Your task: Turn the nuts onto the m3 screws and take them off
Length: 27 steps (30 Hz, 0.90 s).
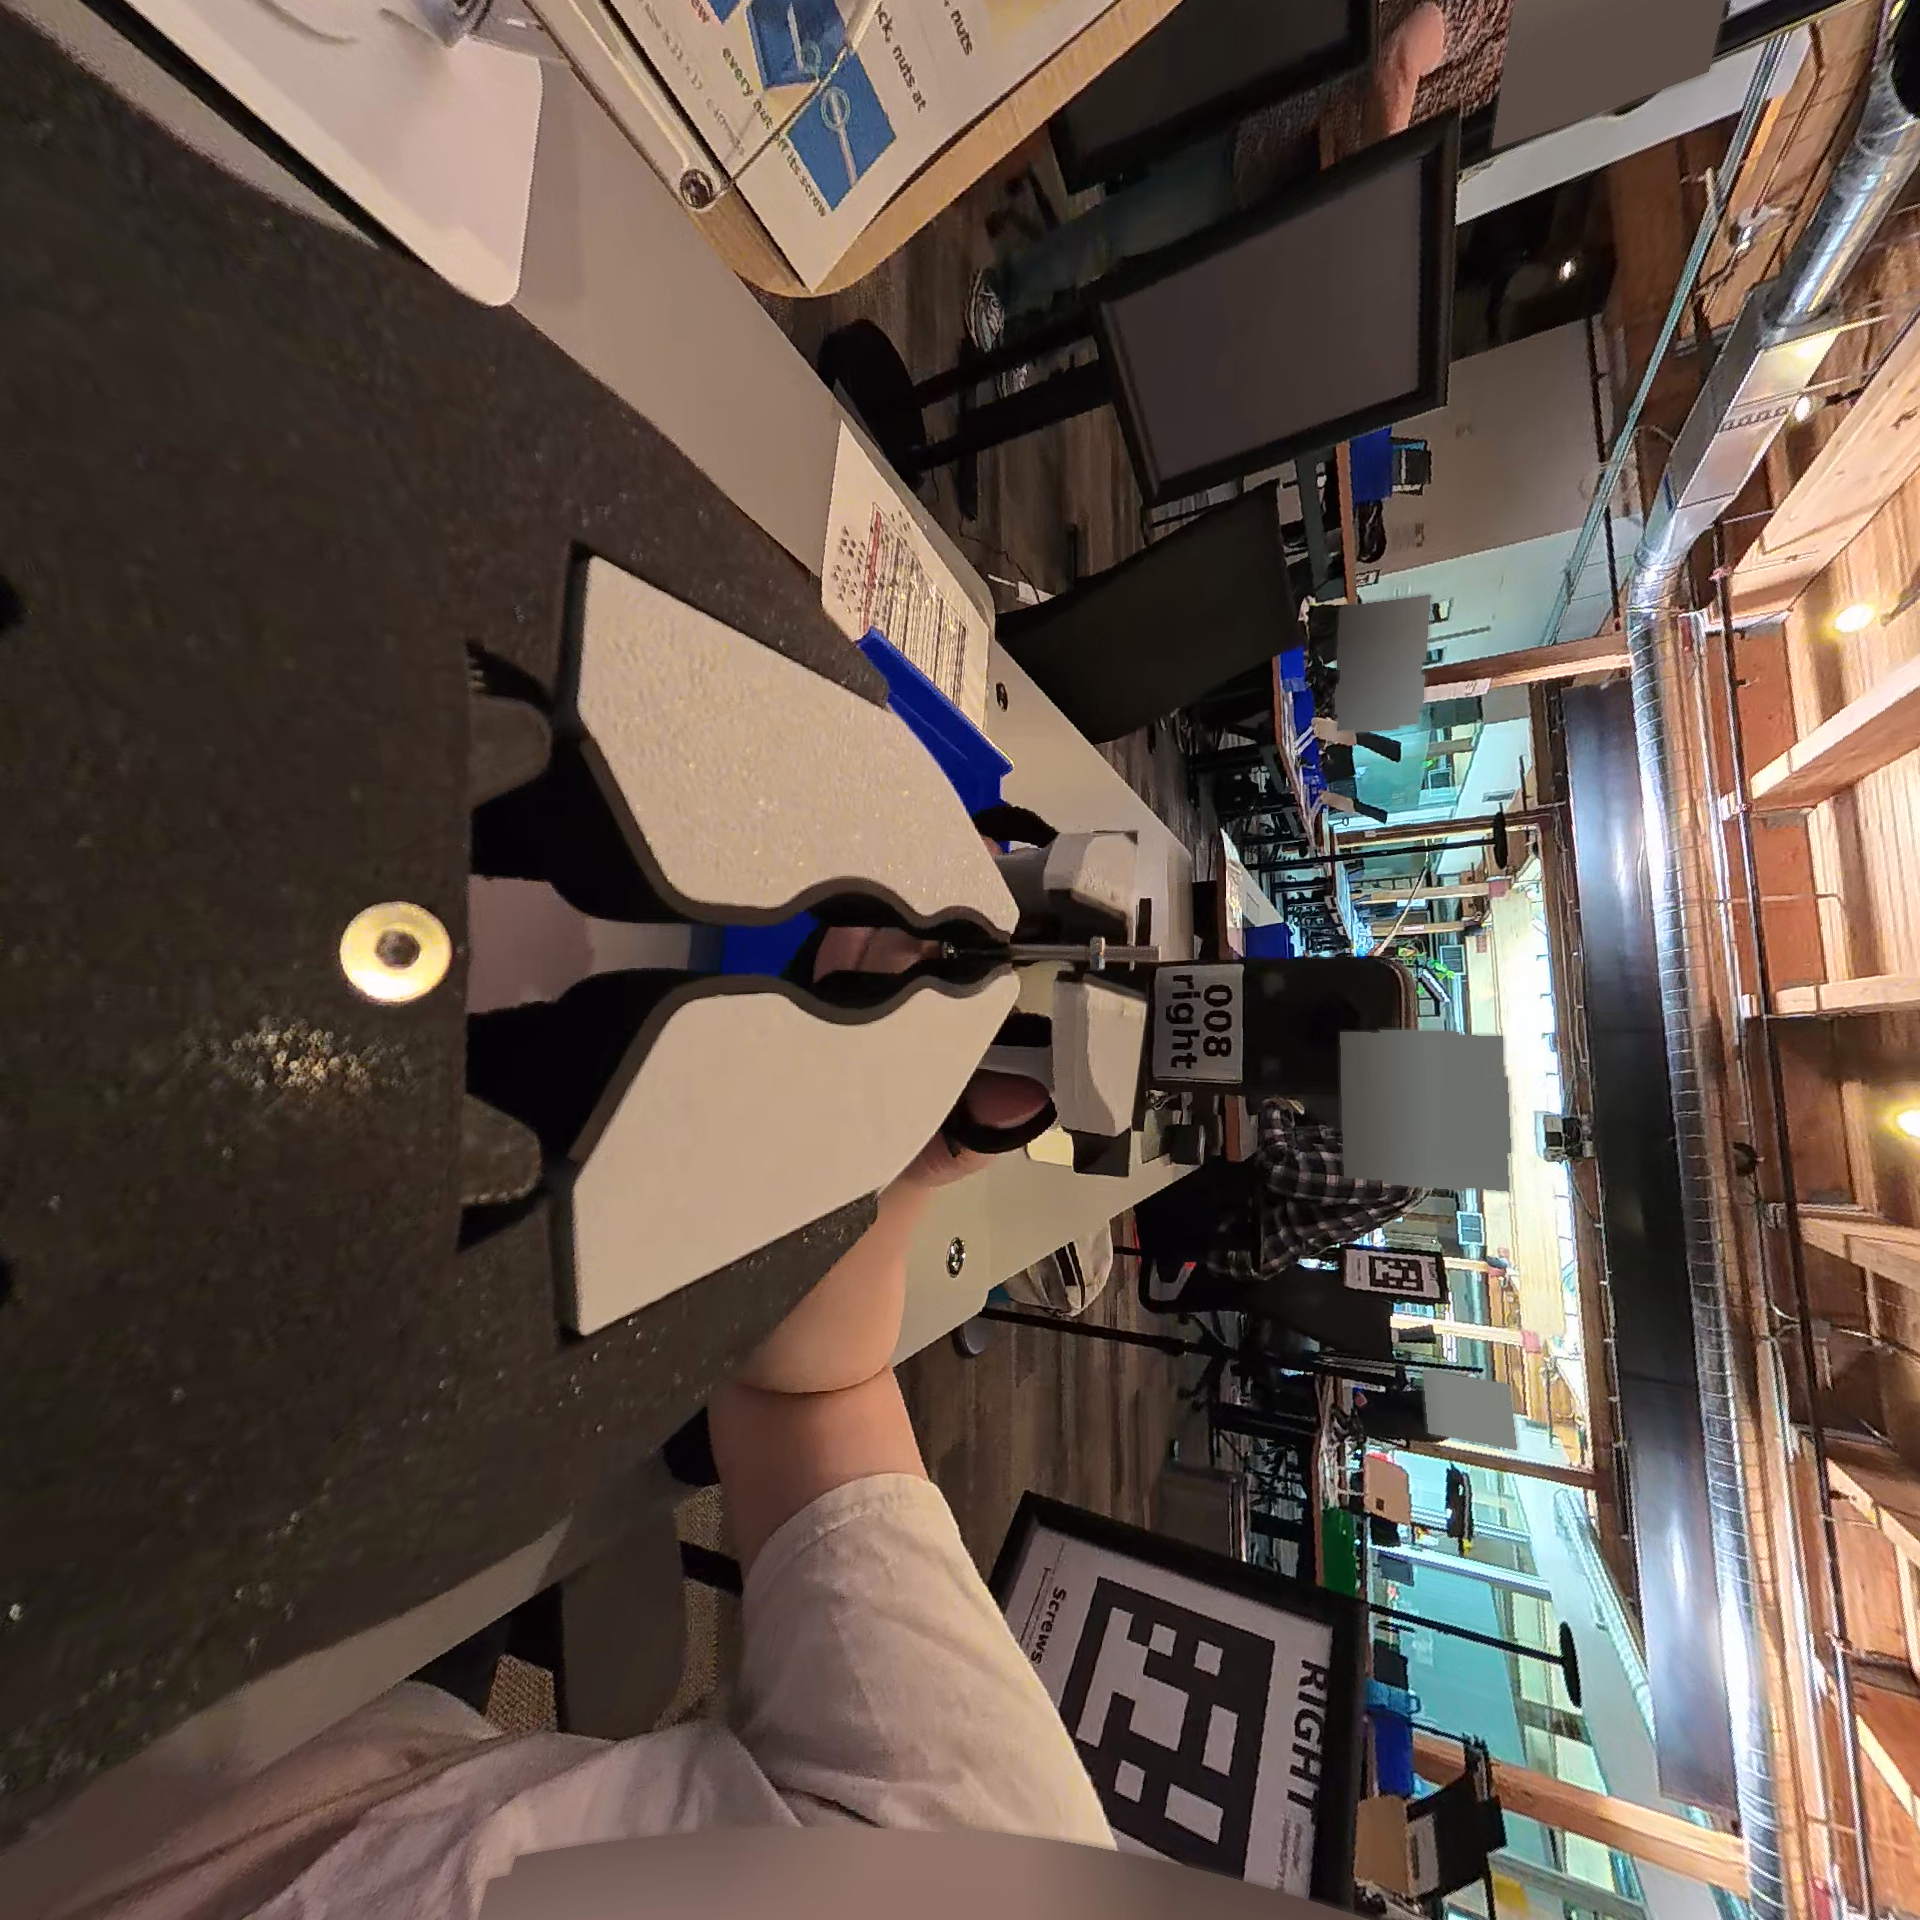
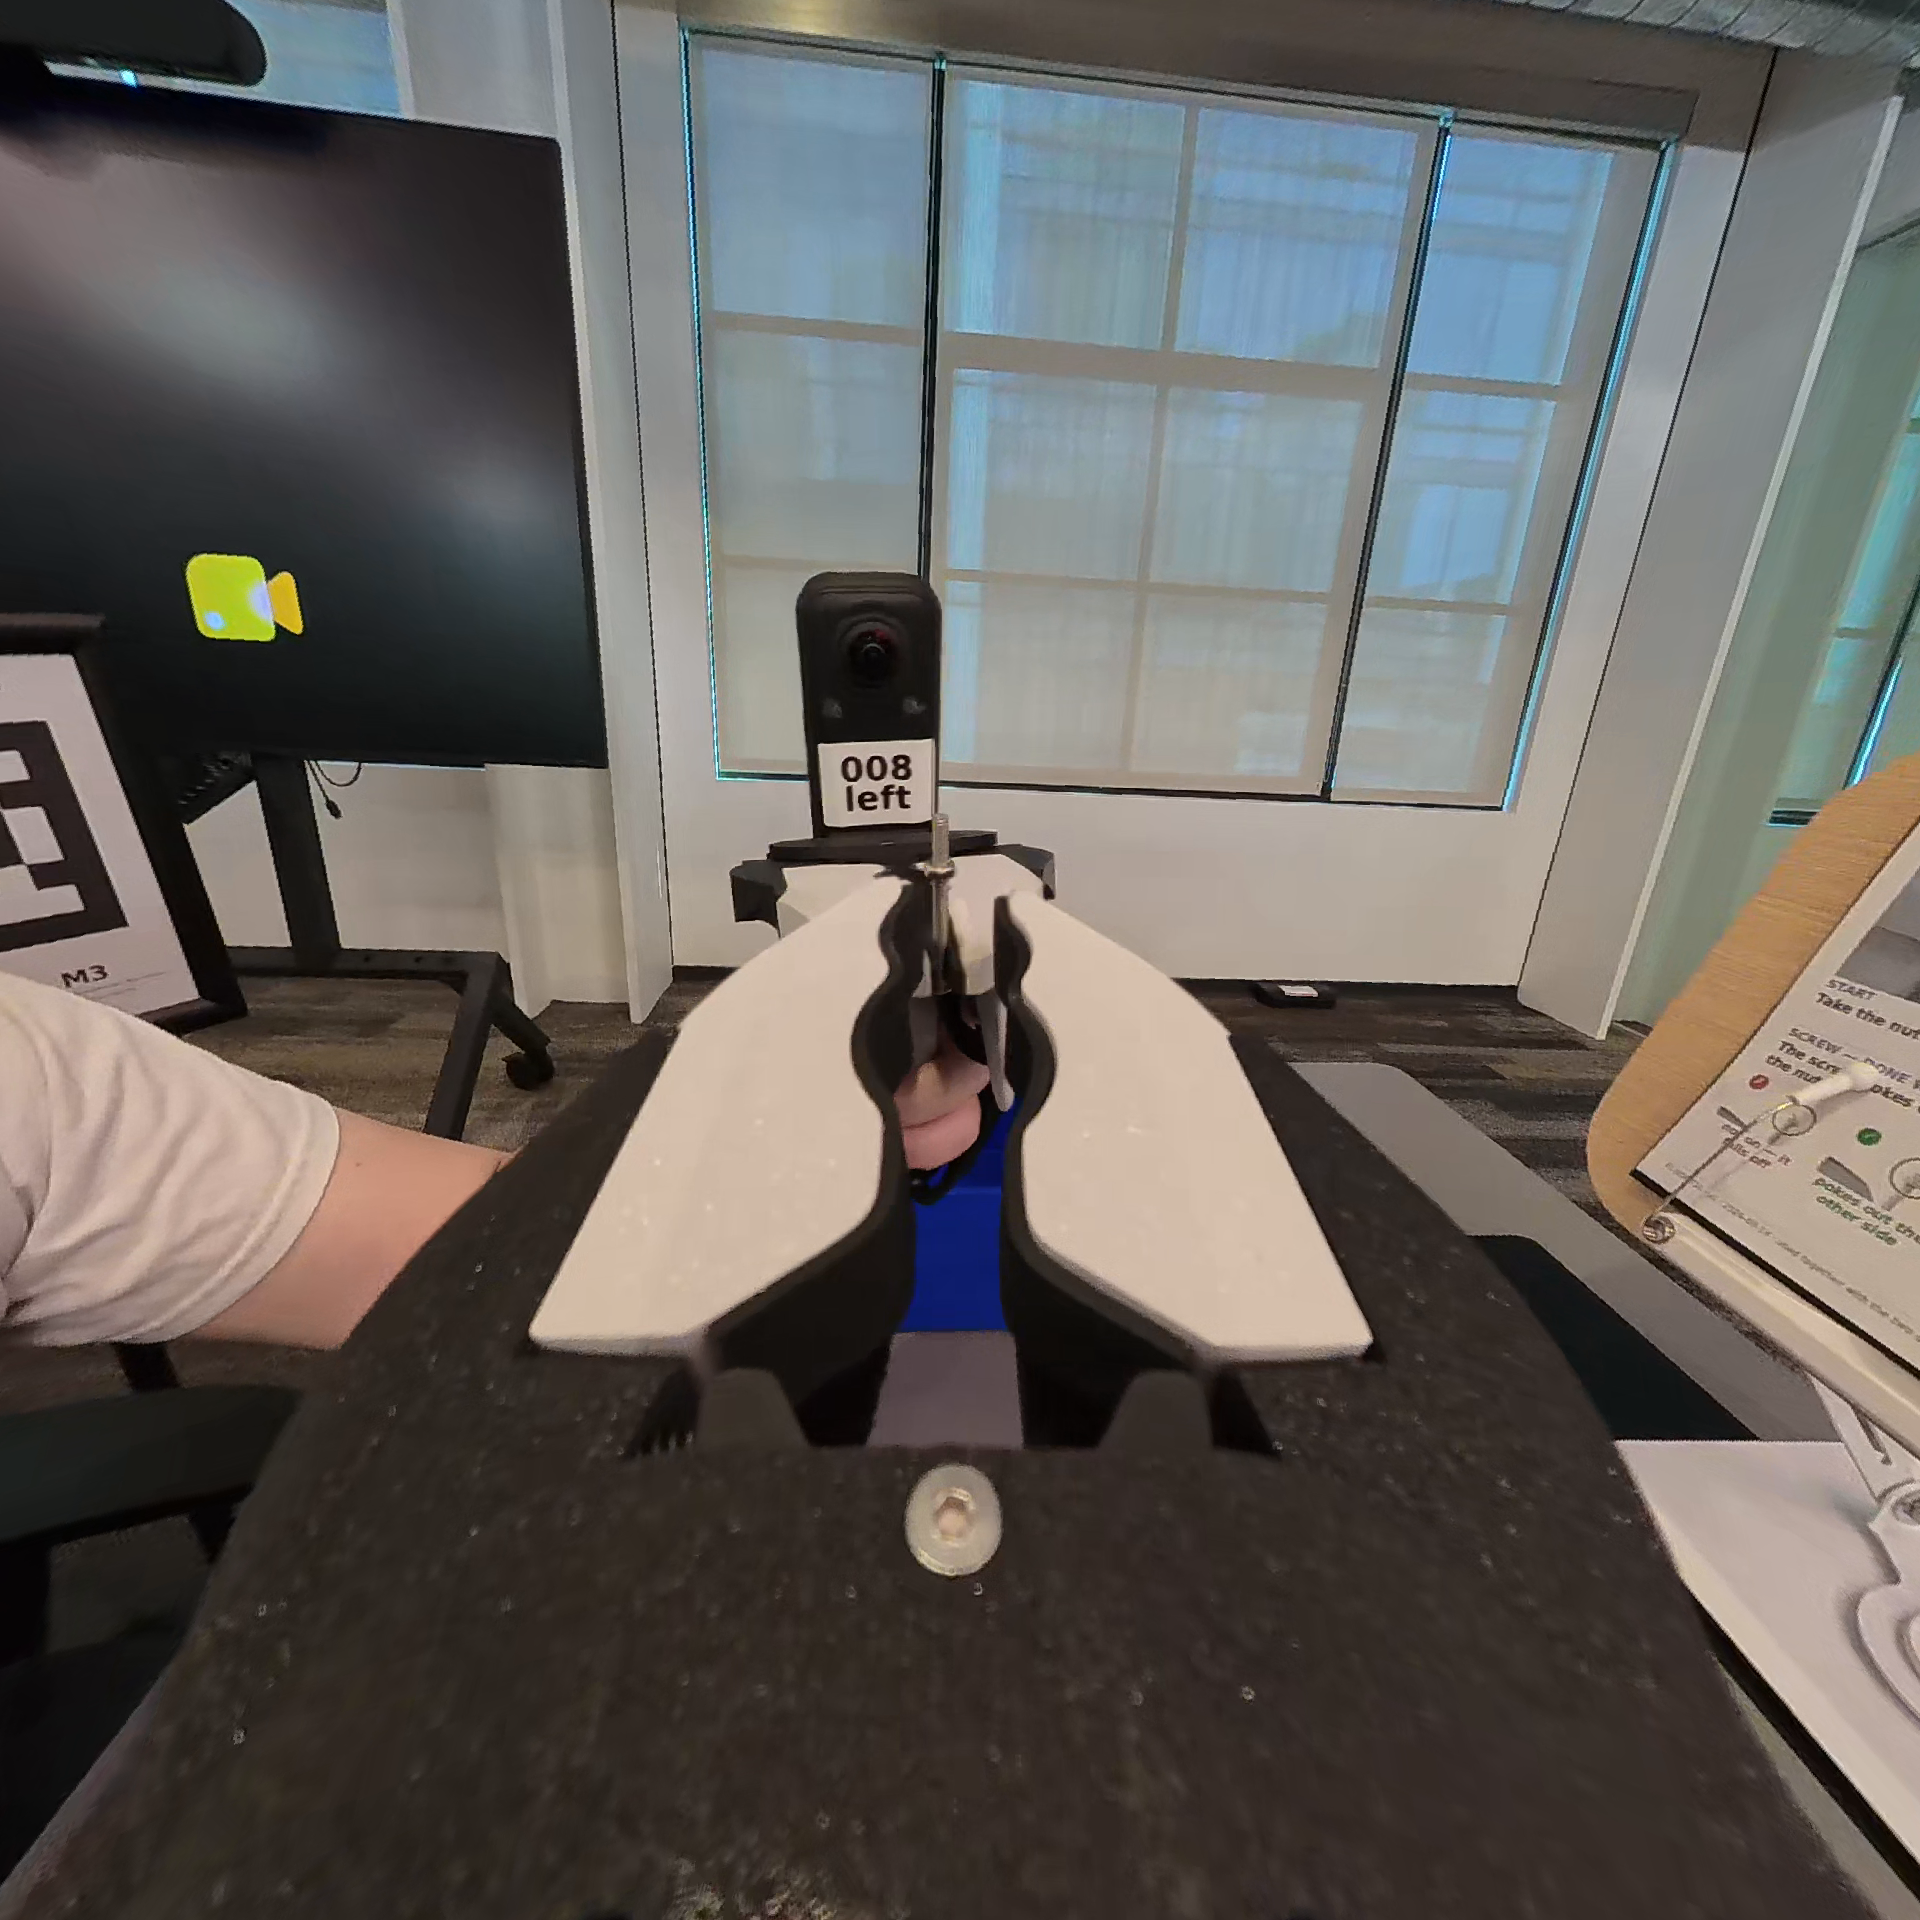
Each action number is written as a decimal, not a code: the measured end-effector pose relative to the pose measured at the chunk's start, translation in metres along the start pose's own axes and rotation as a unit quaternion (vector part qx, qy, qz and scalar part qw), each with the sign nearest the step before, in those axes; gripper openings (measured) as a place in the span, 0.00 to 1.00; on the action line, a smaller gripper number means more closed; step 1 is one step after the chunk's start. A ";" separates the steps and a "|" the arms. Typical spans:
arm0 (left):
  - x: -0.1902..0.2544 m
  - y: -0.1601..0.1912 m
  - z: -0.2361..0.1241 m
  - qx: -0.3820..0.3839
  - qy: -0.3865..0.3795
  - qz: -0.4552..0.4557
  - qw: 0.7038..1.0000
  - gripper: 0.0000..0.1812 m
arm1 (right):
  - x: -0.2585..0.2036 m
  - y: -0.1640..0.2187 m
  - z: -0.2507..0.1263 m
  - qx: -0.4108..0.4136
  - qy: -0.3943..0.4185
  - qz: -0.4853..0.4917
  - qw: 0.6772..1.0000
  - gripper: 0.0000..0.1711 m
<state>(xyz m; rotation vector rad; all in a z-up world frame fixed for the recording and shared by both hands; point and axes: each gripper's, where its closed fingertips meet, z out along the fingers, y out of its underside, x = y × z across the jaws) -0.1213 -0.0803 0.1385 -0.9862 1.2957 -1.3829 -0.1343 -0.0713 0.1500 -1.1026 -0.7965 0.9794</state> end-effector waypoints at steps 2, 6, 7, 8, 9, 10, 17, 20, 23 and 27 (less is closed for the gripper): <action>0.000 0.001 0.001 -0.003 0.000 0.001 1.000 0.01 | -0.002 0.001 0.001 -0.003 -0.002 -0.004 1.000 0.07; 0.001 0.003 0.002 -0.007 0.002 0.002 1.000 0.01 | -0.002 0.005 0.003 -0.012 -0.003 -0.007 1.000 0.04; 0.001 0.003 0.003 -0.006 0.001 0.003 1.000 0.01 | -0.002 0.006 0.003 -0.013 -0.004 -0.007 1.000 0.04; 0.001 0.003 0.003 -0.006 0.001 0.003 1.000 0.01 | -0.002 0.006 0.003 -0.011 -0.004 -0.008 1.000 0.04; 0.001 0.003 0.003 -0.006 0.002 0.002 1.000 0.01 | -0.003 0.006 0.003 -0.010 -0.005 -0.007 1.000 0.04; 0.001 0.003 0.002 -0.006 0.003 0.001 1.000 0.01 | -0.003 0.006 0.003 -0.008 -0.006 -0.005 1.000 0.04; 0.001 0.003 0.003 -0.005 0.005 -0.003 1.000 0.01 | -0.003 0.005 0.003 0.007 -0.028 0.030 0.999 0.03; 0.002 0.003 0.003 -0.006 0.006 -0.003 1.000 0.01 | -0.005 0.004 0.003 0.011 -0.039 0.041 0.998 0.02; 0.001 0.004 0.003 -0.008 0.005 -0.003 1.000 0.01 | -0.004 0.005 0.002 0.011 -0.039 0.040 0.998 0.02; 0.000 0.007 0.005 -0.011 0.008 -0.019 1.000 0.08 | 0.003 0.006 0.000 0.015 -0.028 0.050 0.998 0.02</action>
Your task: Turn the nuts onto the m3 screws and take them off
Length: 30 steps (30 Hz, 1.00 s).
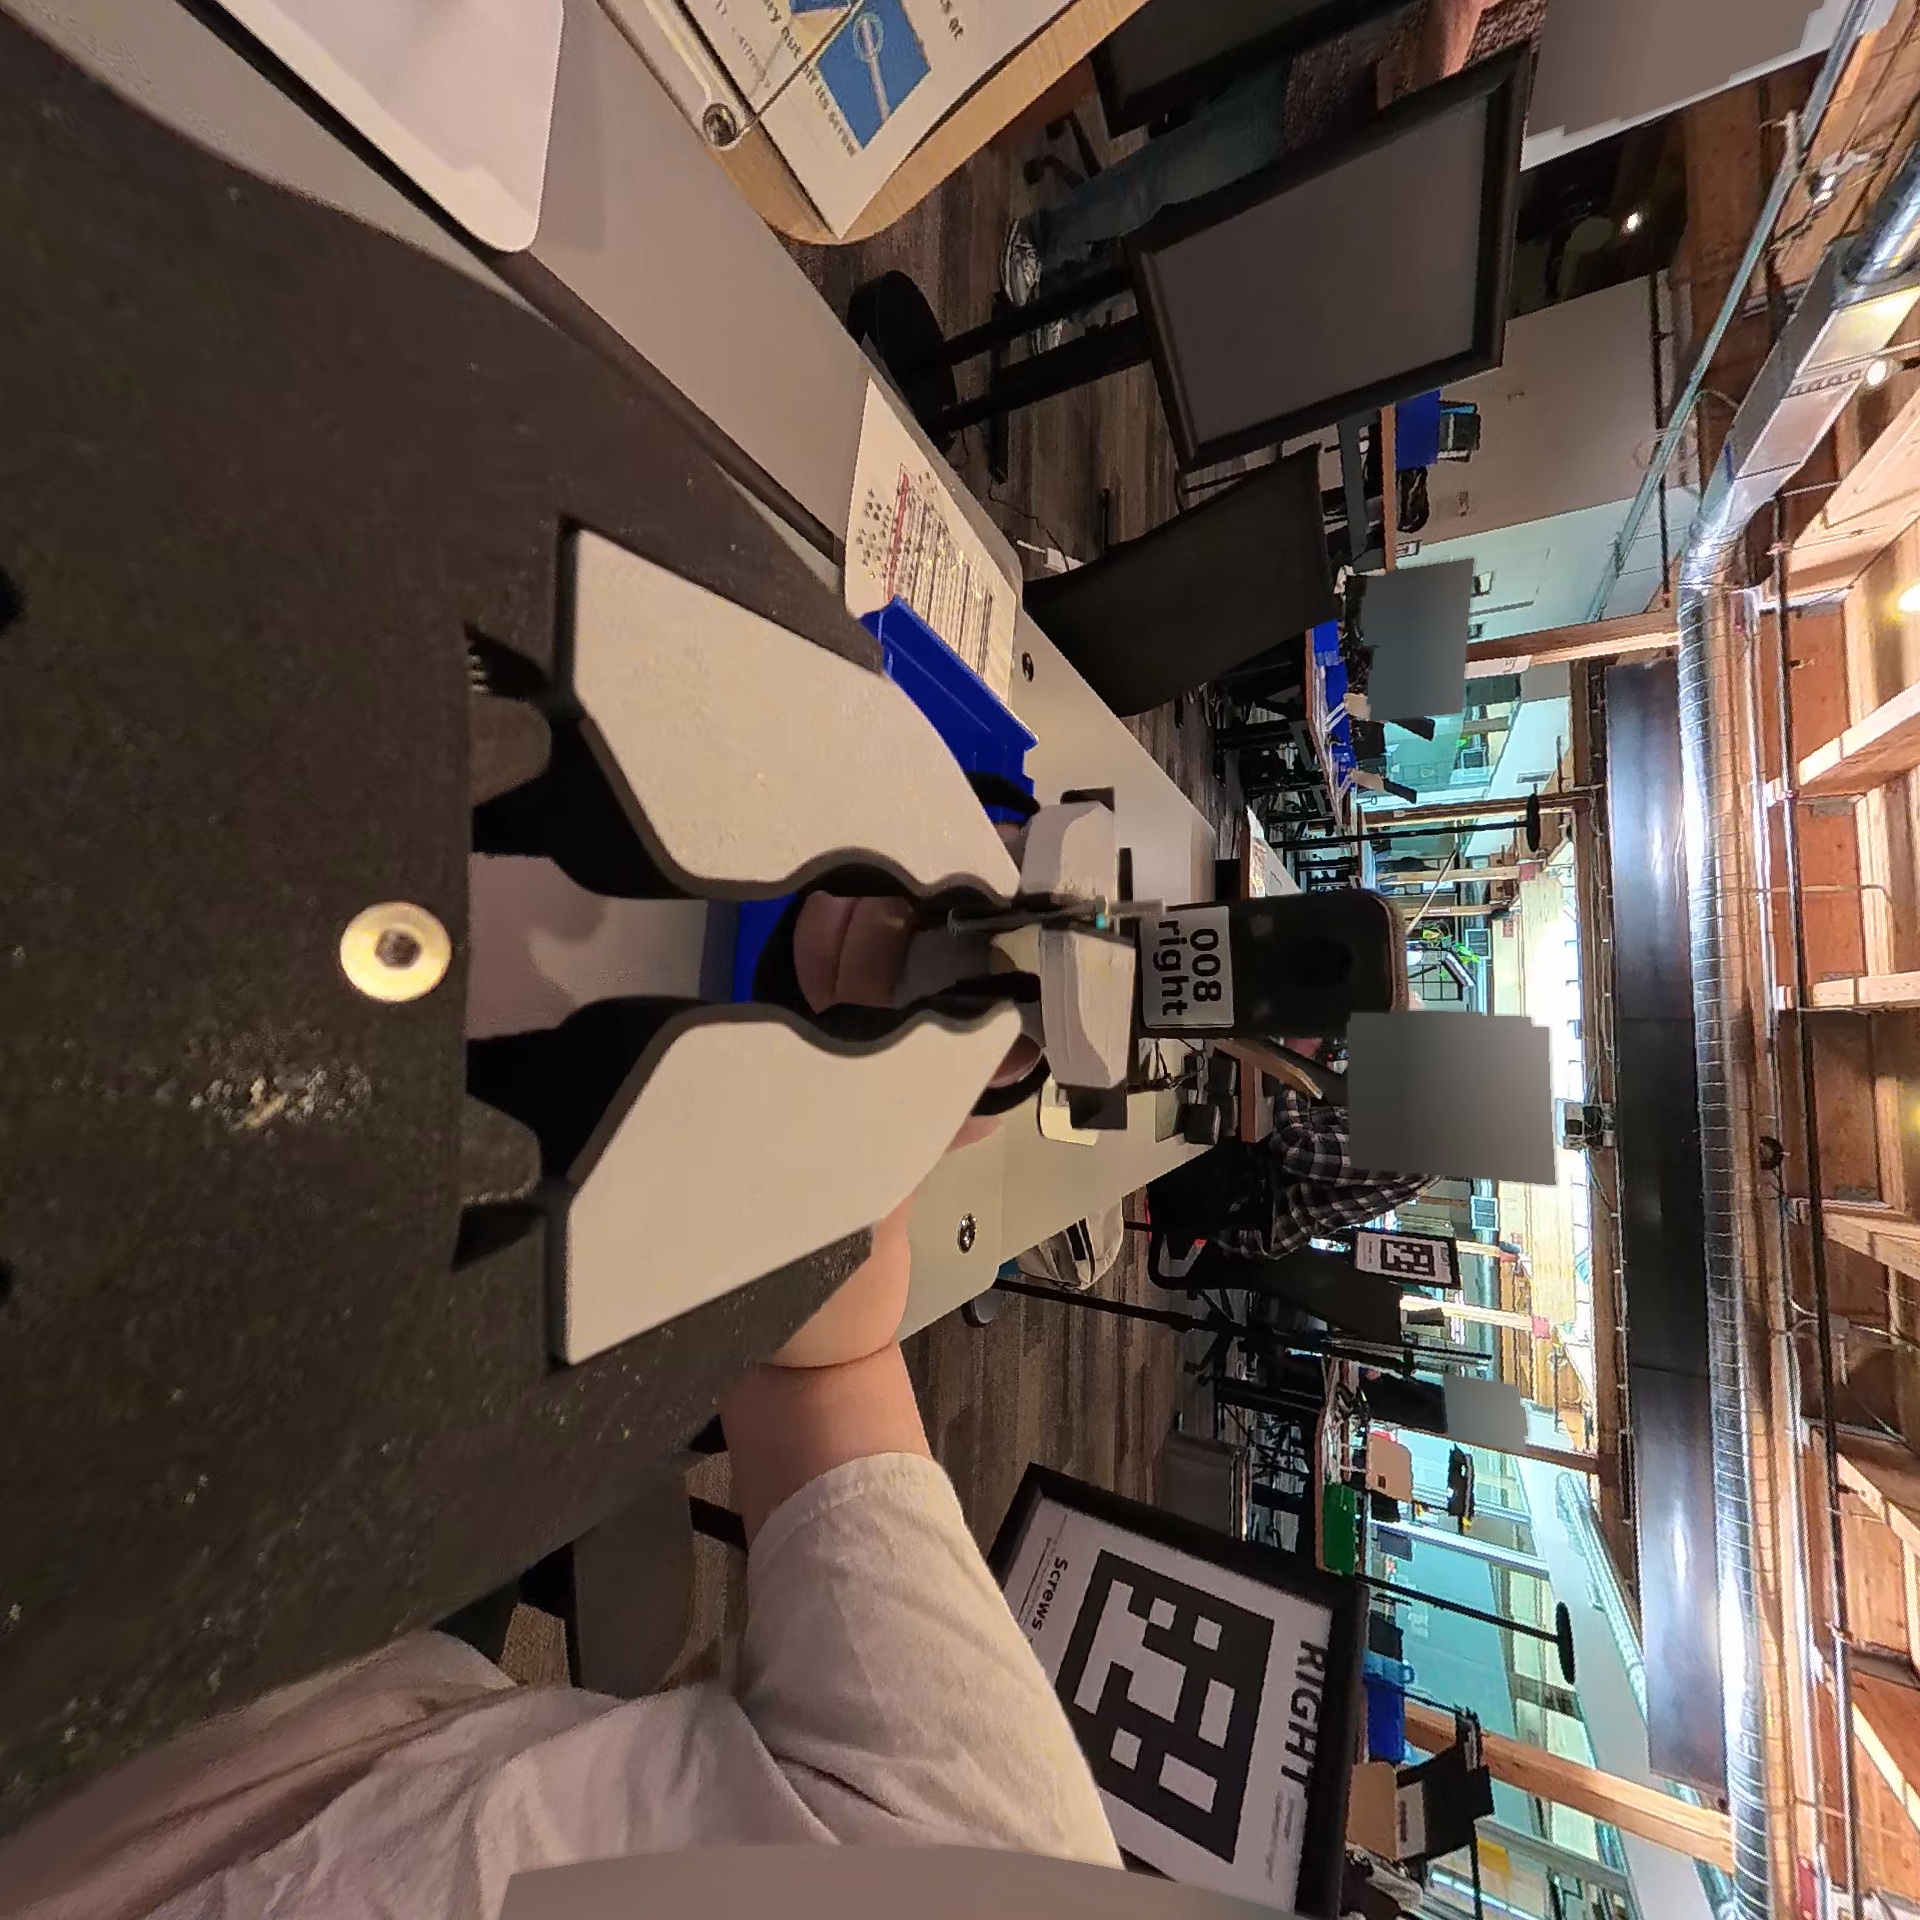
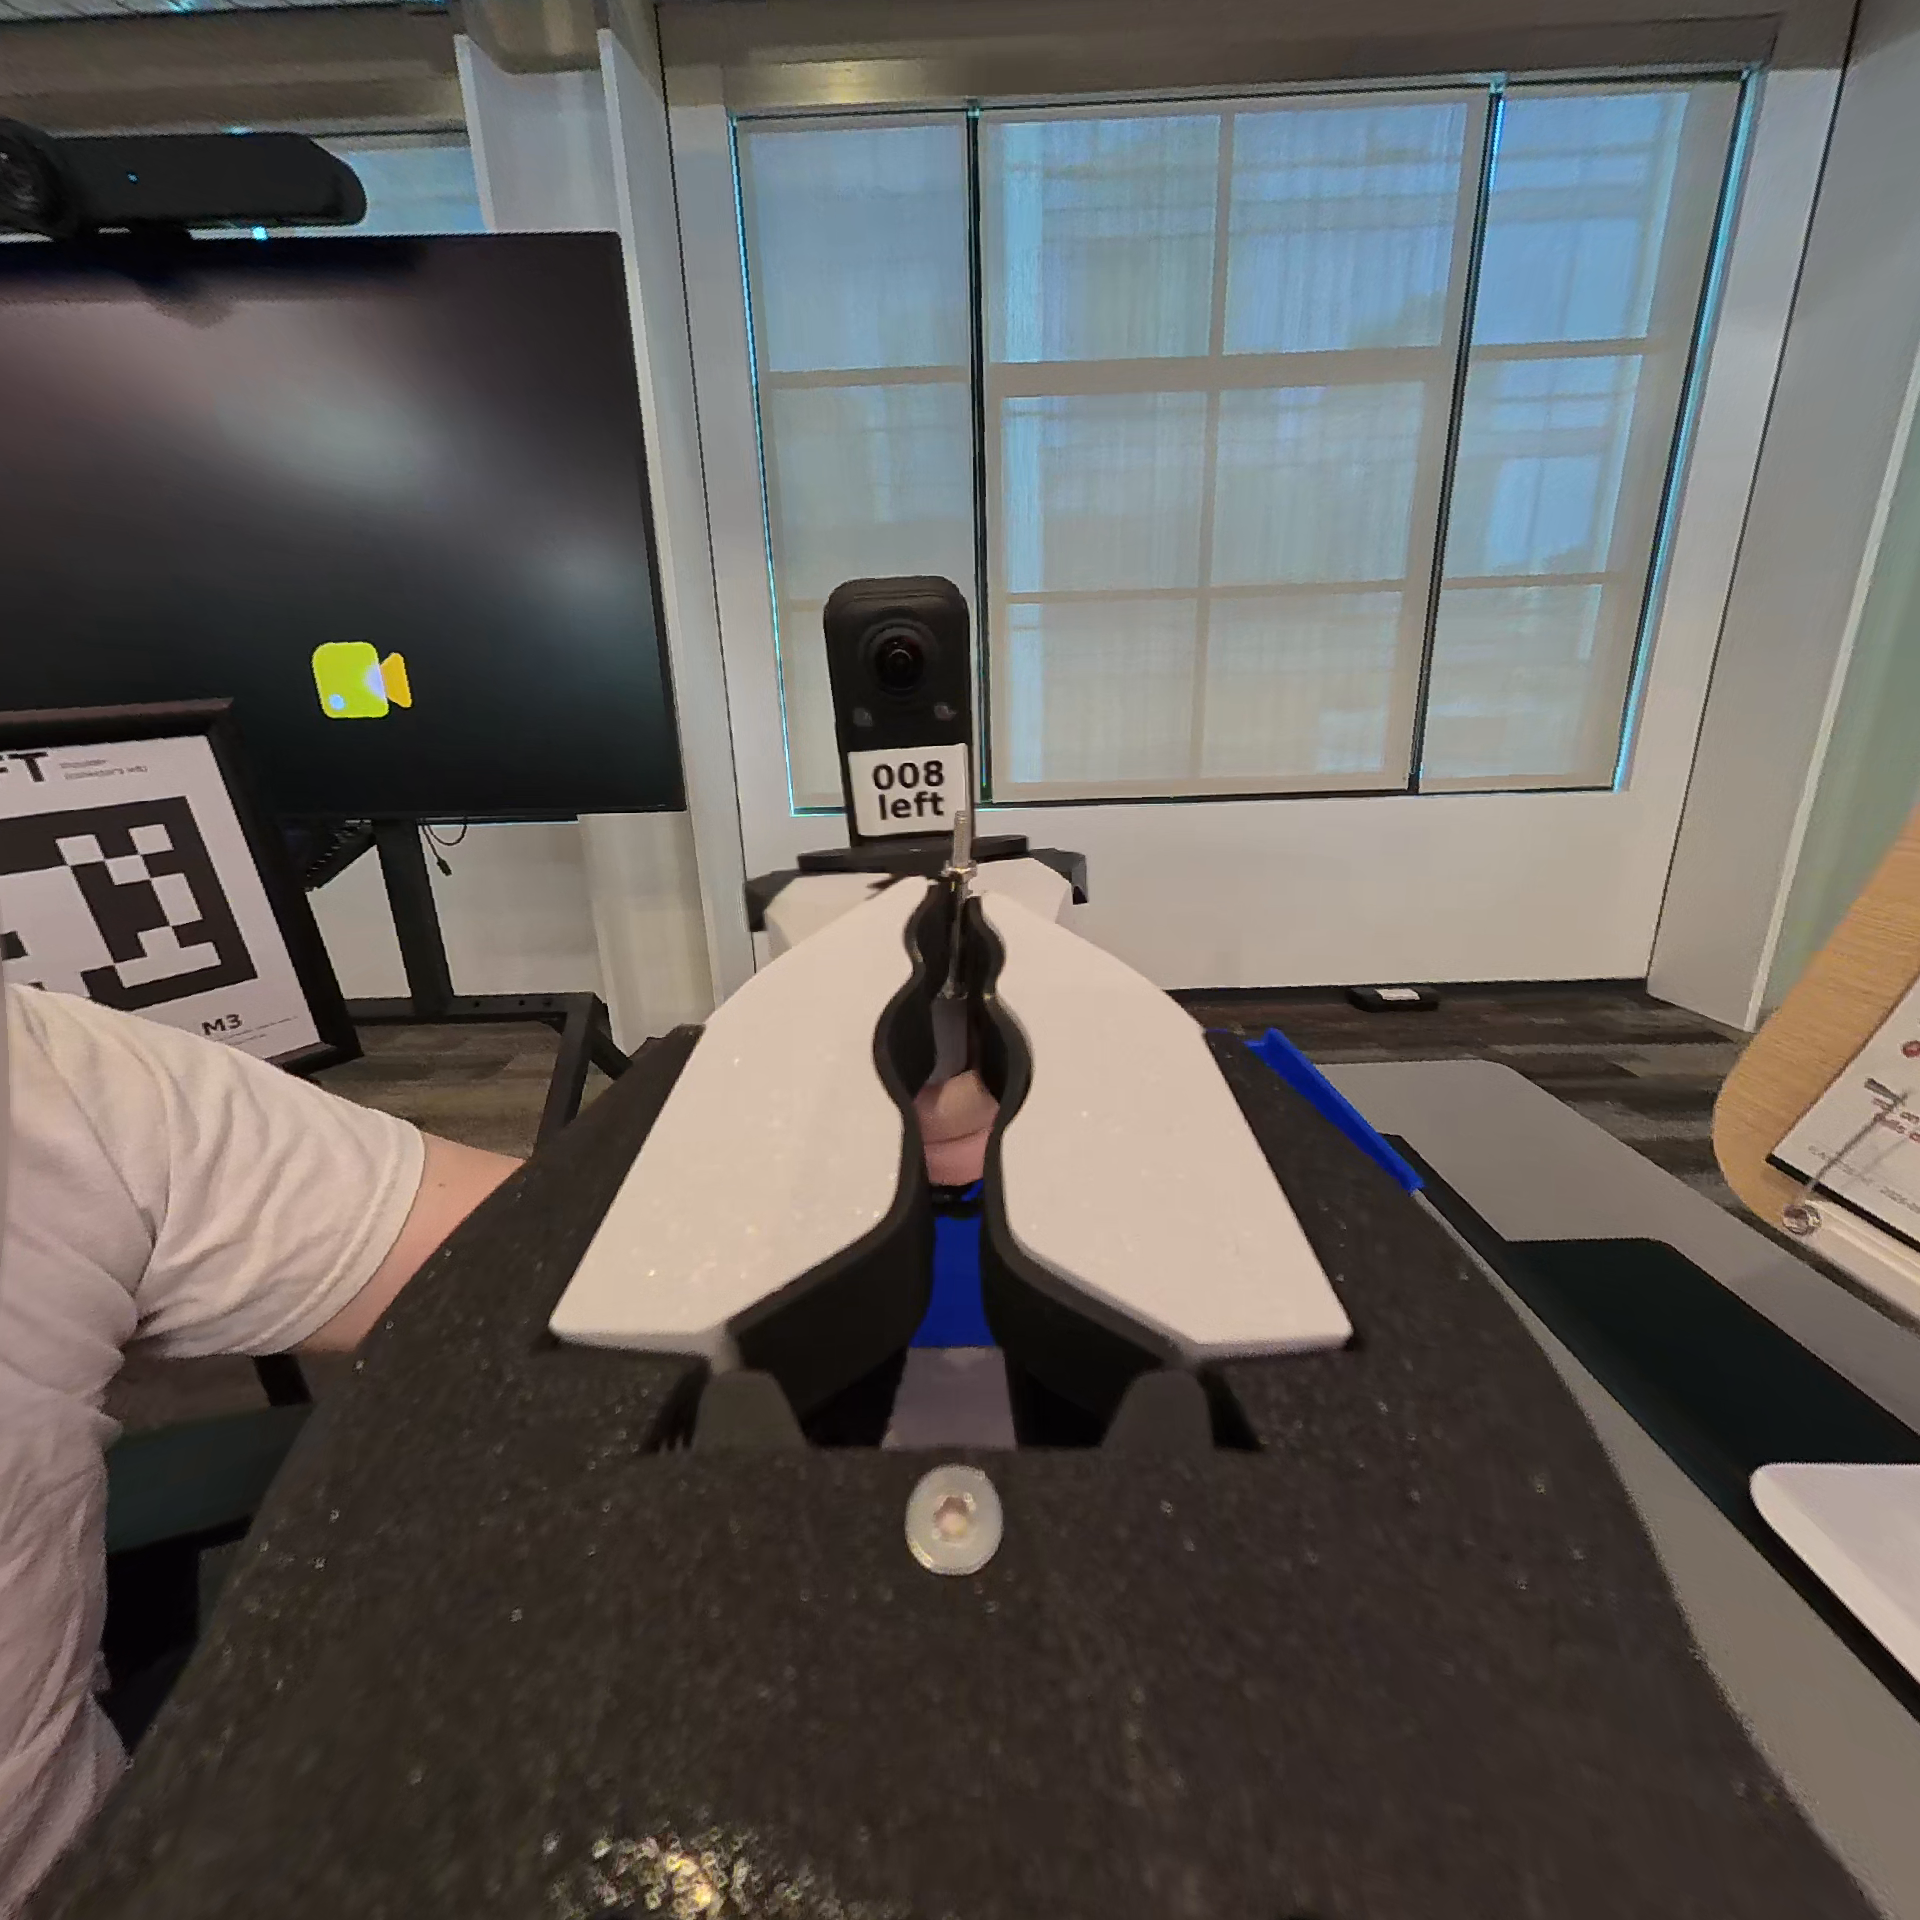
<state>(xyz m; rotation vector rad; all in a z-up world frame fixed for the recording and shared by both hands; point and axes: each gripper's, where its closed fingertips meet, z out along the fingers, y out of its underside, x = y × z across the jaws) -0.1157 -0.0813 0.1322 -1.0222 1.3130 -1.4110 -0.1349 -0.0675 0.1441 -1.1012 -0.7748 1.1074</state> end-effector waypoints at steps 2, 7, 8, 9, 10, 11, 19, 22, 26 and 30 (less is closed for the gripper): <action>-0.003 0.003 0.001 -0.008 -0.006 -0.008 1.000 0.13 | 0.008 0.002 -0.003 -0.007 0.008 0.013 1.000 0.02; -0.010 0.011 -0.001 -0.034 -0.013 -0.026 0.999 0.14 | 0.023 -0.021 -0.025 0.019 0.024 0.045 0.998 0.02; -0.010 0.012 -0.001 -0.037 -0.012 -0.031 0.999 0.14 | 0.025 -0.026 -0.031 0.019 0.028 0.049 0.998 0.02; -0.010 0.013 -0.001 -0.040 -0.012 -0.034 0.999 0.14 | 0.026 -0.030 -0.036 0.013 0.031 0.052 0.998 0.02; -0.011 0.014 -0.001 -0.044 -0.012 -0.035 0.998 0.14 | 0.028 -0.034 -0.042 0.002 0.036 0.054 0.998 0.02; -0.011 0.016 -0.001 -0.049 -0.011 -0.036 0.998 0.14 | 0.029 -0.037 -0.048 -0.015 0.044 0.056 0.997 0.02; -0.003 0.023 0.001 -0.089 -0.008 -0.017 0.996 0.14 | 0.055 0.009 -0.243 -0.394 0.325 0.085 0.855 0.01; -0.005 0.025 0.000 -0.095 -0.010 -0.016 0.995 0.13 | 0.064 0.059 -0.322 -0.478 0.389 0.208 0.760 0.02; -0.010 0.023 -0.002 -0.083 -0.020 -0.028 0.996 0.11 | 0.090 0.116 -0.389 -0.528 0.465 0.328 0.631 0.02; -0.010 0.023 -0.002 -0.087 -0.022 -0.025 0.996 0.11 | 0.100 0.150 -0.407 -0.540 0.463 0.386 0.587 0.02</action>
